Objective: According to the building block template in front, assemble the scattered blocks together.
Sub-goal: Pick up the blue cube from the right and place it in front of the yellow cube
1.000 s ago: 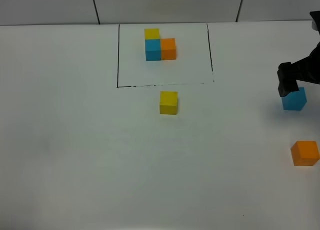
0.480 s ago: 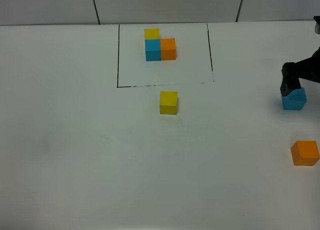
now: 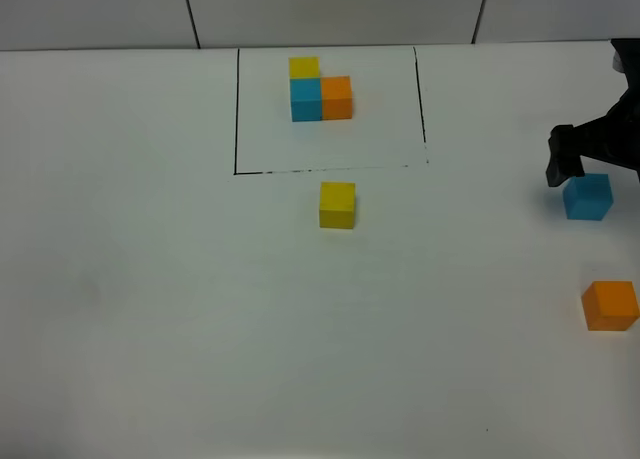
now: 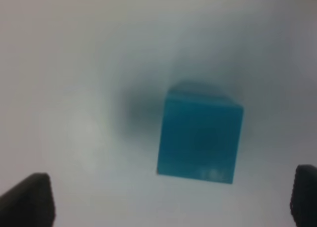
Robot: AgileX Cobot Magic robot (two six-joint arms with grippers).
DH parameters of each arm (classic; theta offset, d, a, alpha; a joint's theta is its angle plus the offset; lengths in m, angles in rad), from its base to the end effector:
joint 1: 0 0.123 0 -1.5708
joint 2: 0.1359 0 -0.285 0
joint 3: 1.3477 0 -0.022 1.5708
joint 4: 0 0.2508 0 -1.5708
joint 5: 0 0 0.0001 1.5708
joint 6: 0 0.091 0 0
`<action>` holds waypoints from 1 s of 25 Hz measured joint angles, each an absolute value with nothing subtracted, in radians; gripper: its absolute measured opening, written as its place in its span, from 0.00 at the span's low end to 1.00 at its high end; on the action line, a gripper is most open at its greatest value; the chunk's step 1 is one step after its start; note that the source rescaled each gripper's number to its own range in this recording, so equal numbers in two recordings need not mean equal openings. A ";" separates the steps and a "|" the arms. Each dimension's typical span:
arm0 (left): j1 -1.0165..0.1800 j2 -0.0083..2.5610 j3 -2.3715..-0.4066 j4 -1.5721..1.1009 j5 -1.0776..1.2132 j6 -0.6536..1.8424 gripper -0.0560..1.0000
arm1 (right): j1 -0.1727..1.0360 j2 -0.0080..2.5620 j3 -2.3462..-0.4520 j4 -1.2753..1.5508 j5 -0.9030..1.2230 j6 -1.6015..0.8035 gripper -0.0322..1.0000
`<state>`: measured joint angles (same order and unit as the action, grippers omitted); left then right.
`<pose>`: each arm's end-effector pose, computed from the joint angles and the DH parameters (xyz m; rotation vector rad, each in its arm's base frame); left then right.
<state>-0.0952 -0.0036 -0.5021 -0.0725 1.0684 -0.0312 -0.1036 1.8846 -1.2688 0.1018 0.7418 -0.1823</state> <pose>-0.0066 -0.0052 0.2774 0.0695 2.0470 -0.1656 0.3772 -0.0329 0.1855 -0.0199 2.8327 0.0513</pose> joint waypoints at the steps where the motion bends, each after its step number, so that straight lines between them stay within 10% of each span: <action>1: -0.095 -0.003 -0.502 -0.072 1.068 -0.031 0.61 | -0.104 1.891 -1.270 0.098 0.730 -0.175 0.98; 19: -0.095 -0.003 -0.502 -0.072 1.068 -0.031 0.61 | -0.124 2.012 -1.271 0.071 0.671 -0.125 0.96; 25: -0.095 -0.003 -0.502 -0.072 1.068 -0.031 0.61 | -0.124 2.038 -1.271 0.055 0.670 -0.109 0.82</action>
<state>-0.0952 -0.0032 -0.5021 -0.0725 1.0684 -0.0312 -0.1236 2.0378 -1.2708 0.0548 0.6696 -0.1086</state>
